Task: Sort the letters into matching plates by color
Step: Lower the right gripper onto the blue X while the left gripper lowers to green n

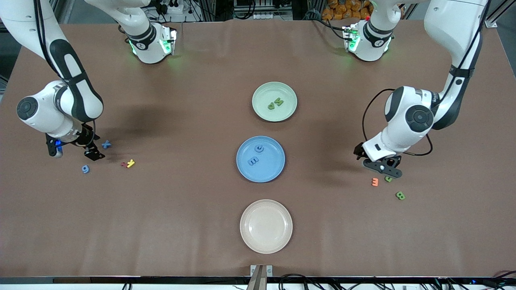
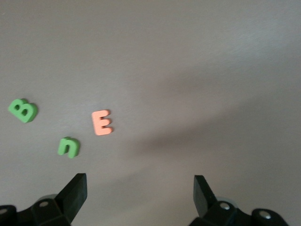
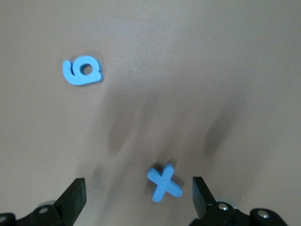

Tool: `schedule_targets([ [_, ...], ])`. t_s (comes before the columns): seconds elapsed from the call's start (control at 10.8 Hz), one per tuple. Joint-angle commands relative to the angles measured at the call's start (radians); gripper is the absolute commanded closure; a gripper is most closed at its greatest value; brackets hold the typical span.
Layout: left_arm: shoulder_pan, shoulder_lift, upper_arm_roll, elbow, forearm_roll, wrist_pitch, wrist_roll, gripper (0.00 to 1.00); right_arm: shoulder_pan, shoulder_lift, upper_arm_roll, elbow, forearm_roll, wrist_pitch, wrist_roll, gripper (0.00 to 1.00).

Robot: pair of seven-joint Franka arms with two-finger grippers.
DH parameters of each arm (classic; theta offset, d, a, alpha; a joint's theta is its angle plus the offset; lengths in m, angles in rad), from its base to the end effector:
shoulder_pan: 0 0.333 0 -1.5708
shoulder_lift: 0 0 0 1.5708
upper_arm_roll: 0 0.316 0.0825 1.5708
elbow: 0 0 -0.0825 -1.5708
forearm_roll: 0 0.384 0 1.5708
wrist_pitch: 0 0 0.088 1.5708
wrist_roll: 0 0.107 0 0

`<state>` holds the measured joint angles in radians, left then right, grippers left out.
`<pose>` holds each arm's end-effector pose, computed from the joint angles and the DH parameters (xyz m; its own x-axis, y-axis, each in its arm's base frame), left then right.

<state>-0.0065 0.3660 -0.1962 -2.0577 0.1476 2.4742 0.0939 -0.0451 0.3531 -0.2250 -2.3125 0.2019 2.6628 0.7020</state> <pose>0.5868 -0.1181 0.2652 0.9211 -0.3852 0.0563 -0.3839 -0.9228 -0.0336 0.5030 -0.1490 0.1951 0.4202 -0.9074 -0.0031 -0.9073 -0.4200 -0.0203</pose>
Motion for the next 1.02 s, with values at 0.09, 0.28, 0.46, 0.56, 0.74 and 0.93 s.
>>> schedule_targets([
  [0.09, 0.0, -0.038, 0.067, -0.047, 0.023, 0.008, 0.101, 0.0, -0.002, -0.046, 0.019, -0.09, 0.019, 0.043, -0.004, 0.0],
  [0.28, 0.013, -0.05, 0.095, -0.096, 0.023, 0.081, 0.174, 0.0, -0.007, -0.042, 0.019, -0.091, 0.019, 0.046, -0.01, 0.02],
  [0.46, 0.022, -0.045, 0.126, -0.122, 0.012, 0.117, 0.26, 0.0, -0.027, -0.037, 0.019, -0.091, 0.019, 0.049, -0.064, 0.06],
  [0.56, 0.043, -0.033, 0.126, -0.134, 0.007, 0.149, 0.297, 0.0, -0.032, -0.036, 0.019, -0.091, 0.019, 0.049, -0.079, 0.1],
  [0.74, 0.045, -0.006, 0.127, -0.148, -0.008, 0.224, 0.32, 0.0, -0.035, -0.031, 0.019, -0.091, 0.019, 0.051, -0.099, 0.16],
  [0.93, 0.045, 0.036, 0.127, -0.13, -0.01, 0.251, 0.32, 0.0, -0.041, -0.011, 0.019, -0.091, 0.019, 0.083, -0.116, 0.17],
])
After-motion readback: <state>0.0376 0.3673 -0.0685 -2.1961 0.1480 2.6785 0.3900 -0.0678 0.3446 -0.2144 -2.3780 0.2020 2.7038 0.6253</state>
